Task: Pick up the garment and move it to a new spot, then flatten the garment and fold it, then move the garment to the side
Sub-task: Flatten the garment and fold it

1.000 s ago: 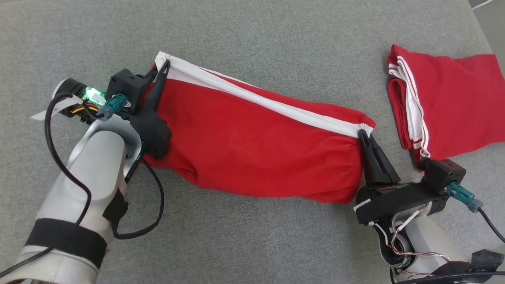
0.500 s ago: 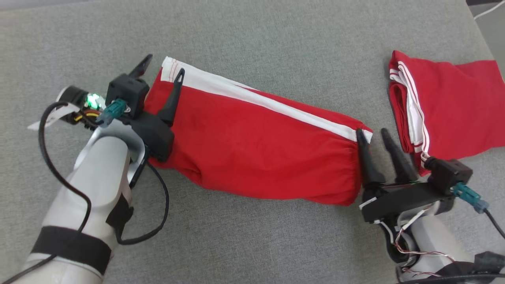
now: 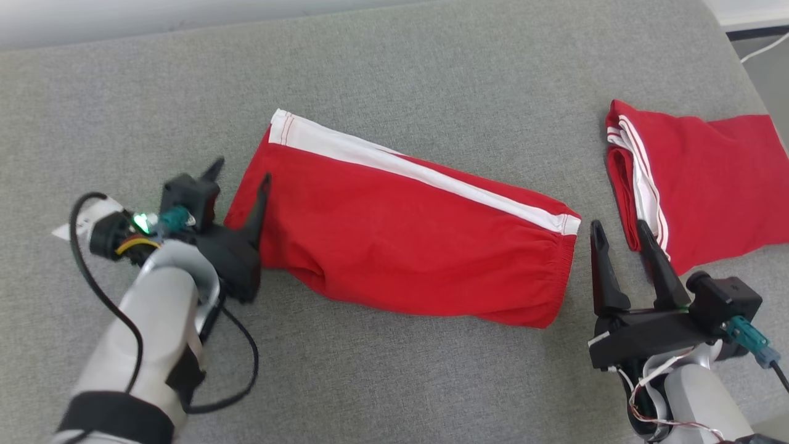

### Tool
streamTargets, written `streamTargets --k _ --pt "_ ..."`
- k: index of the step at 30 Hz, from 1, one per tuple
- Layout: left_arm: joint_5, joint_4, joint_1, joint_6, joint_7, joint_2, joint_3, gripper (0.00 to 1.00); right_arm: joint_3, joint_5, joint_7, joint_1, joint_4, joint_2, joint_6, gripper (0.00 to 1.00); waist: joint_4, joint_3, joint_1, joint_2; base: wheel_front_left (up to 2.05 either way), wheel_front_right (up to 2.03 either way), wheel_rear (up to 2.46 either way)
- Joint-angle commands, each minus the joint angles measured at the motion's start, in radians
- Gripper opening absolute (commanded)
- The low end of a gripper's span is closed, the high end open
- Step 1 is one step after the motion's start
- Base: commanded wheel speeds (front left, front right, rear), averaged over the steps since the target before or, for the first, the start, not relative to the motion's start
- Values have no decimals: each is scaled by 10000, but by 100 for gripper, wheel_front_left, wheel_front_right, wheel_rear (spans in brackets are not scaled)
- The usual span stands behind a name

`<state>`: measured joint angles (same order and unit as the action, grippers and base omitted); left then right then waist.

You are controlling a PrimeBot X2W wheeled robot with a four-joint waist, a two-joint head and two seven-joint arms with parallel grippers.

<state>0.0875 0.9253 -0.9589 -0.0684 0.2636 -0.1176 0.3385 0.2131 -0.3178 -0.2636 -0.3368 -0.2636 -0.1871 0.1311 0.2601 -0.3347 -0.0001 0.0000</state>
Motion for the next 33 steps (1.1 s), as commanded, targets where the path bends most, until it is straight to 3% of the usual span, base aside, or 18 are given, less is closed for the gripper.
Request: streamTargets --k 1,9,10,12,19,33 --pt "175 206 310 -87 8 115 6 100 -80 73 -5 162 18 65 -9 100 -34 66 1 0 0 0 0" --pt "460 1460 233 -382 -1 345 159 100 -286 90 -4 359 -86 89 -9 100 -37 217 1 0 0 0 0" --pt "436 1609 206 -397 -2 362 205 91 -291 88 -5 373 -91 83 -9 100 -32 228 1 0 0 0 0" --pt "501 1806 191 -432 -4 396 238 0 -299 101 -4 410 -112 96 -9 100 -22 259 1 0 0 0 0" --pt "737 1626 494 -481 -2 458 196 0 -407 73 -5 495 -199 192 -9 100 -66 568 1 0 0 0 0" --pt "1300 -64 2915 -37 7 537 -721 0 -386 148 -5 1334 -655 334 -9 100 -893 2101 1 0 0 0 0"
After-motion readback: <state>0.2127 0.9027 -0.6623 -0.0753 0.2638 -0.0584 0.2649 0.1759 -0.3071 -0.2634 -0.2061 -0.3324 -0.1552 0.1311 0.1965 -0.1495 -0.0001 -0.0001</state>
